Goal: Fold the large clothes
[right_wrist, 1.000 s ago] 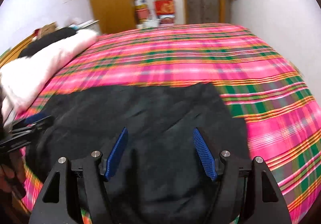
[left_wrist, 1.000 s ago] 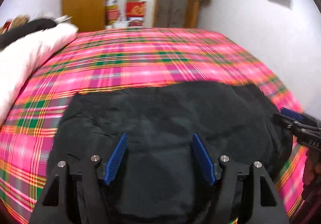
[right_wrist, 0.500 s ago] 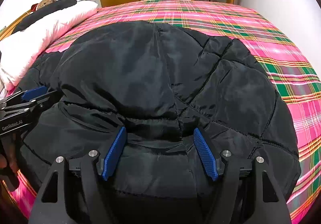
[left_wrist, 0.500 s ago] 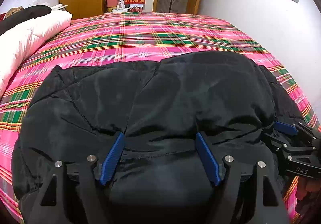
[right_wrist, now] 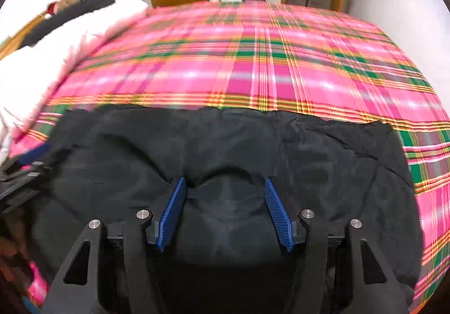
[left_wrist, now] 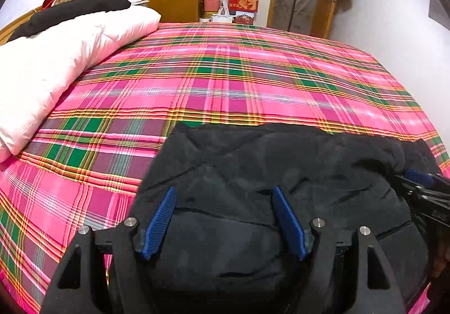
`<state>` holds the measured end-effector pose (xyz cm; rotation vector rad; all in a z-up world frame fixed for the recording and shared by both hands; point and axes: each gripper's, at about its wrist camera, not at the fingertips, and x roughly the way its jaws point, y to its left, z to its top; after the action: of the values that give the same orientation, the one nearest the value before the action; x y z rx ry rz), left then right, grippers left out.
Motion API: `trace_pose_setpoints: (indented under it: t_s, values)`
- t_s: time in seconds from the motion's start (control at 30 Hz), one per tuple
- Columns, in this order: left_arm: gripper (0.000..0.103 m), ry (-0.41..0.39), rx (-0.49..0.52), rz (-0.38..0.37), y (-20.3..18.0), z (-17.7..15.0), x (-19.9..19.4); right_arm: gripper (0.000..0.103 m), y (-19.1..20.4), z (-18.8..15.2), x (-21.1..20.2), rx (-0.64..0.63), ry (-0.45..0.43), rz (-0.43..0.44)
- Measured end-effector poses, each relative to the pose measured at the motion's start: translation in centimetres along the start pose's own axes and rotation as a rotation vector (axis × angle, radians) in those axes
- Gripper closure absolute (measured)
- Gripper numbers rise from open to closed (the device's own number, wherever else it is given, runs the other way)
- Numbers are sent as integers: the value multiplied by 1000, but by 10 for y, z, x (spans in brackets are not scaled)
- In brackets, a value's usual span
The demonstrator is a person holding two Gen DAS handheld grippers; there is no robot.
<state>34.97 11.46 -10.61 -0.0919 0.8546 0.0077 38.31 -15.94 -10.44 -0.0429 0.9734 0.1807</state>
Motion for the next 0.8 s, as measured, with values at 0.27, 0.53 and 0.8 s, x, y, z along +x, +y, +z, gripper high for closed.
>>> trace_pose_setpoints:
  t_s: [0.27, 0.53, 0.8]
  values:
    - [28, -1, -41, -50, 8, -6, 26, 45, -9, -7, 22, 28, -29, 7]
    - [28, -23, -40, -53, 6, -10, 30, 45, -11, -6, 20, 11, -46, 2]
    - [28, -8, -28, -37, 6, 0, 19, 48, -48, -12, -42, 71, -120, 34]
